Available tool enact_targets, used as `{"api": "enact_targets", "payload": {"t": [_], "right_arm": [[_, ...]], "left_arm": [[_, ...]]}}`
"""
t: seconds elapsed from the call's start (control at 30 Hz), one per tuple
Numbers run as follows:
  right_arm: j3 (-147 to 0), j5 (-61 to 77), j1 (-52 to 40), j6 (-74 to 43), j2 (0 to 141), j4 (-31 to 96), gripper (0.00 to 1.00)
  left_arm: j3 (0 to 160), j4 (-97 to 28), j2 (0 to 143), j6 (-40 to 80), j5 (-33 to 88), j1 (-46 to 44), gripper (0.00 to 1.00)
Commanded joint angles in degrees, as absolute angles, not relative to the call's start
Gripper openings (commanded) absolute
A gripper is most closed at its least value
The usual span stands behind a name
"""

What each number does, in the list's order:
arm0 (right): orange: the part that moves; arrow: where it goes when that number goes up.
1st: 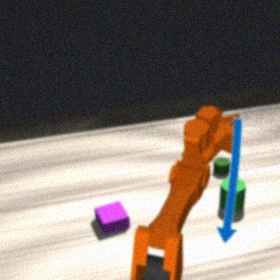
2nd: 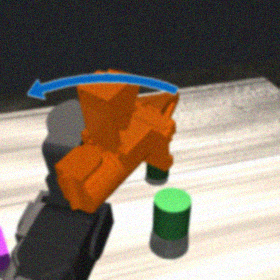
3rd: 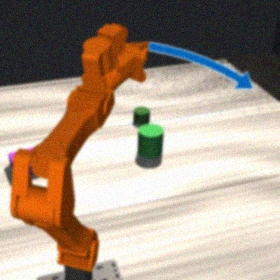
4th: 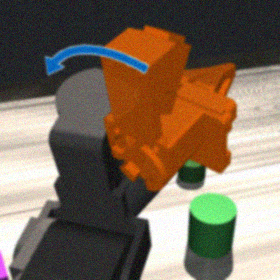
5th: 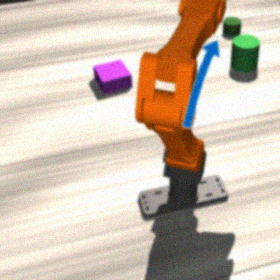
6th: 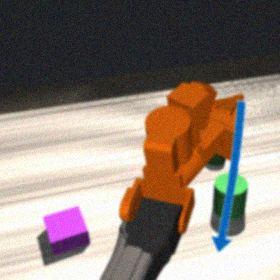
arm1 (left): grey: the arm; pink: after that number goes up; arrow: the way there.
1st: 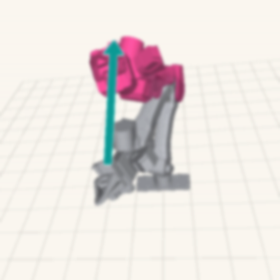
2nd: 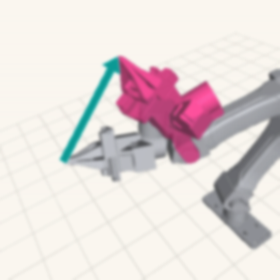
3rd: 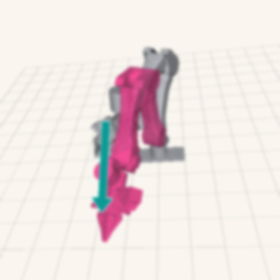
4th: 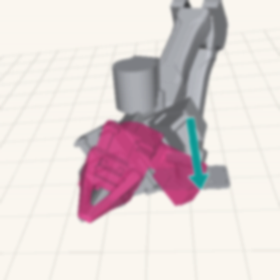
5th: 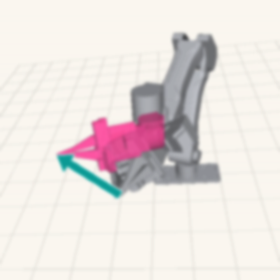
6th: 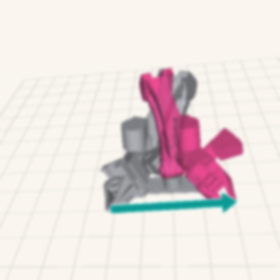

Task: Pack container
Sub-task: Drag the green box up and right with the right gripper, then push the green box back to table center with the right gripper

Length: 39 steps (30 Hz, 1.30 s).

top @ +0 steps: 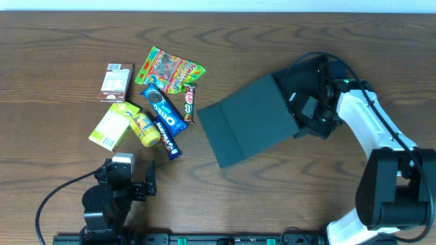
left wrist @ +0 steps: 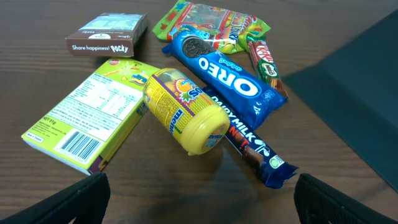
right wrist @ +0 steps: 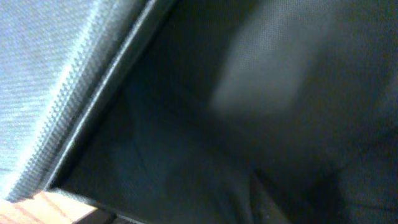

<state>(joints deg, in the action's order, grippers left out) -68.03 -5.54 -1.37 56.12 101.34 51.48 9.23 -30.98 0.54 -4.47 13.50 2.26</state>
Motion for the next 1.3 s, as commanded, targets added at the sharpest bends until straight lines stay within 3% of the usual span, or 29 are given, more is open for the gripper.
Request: {"api": "enact_targets", "payload": {"t": [0.0, 0.33, 0.57, 0.63, 0.9, 1.27], "right_arm": [[-67.7, -11.68, -1.28, 55.55, 101.89, 50.59, 0.44], [-67.68, -8.67, 0.4, 53.56, 101.91, 50.06, 0.18], [-67.7, -0.43, -0.1, 47.0, 101.91, 48.62, 0.09], [-67.68, 2.7, -0.1, 40.64, 101.91, 47.0, 0.01], [-67.7, 14.57, -4.03, 13.82, 101.89, 42.02, 0.02], [-67.7, 14.76, -19.35, -25.15, 101.91, 30.3, 0.02]], "left_arm": [[8.47, -30.87, 0.21, -4.03, 13.52, 2.57, 0.96], [8.47, -30.87, 0.21, -4.03, 13.52, 2.57, 0.96], [8.47, -30.87, 0.21, -4.03, 13.52, 2.57, 0.96], [8.47, -30.87, 0.21, -4.03, 13.52, 2.57, 0.96], [8.47, -30.85, 0.21, -4.03, 13.52, 2.57, 0.96], [8.47, -30.85, 0.21, -4.05, 13.52, 2.57, 0.96]]}}
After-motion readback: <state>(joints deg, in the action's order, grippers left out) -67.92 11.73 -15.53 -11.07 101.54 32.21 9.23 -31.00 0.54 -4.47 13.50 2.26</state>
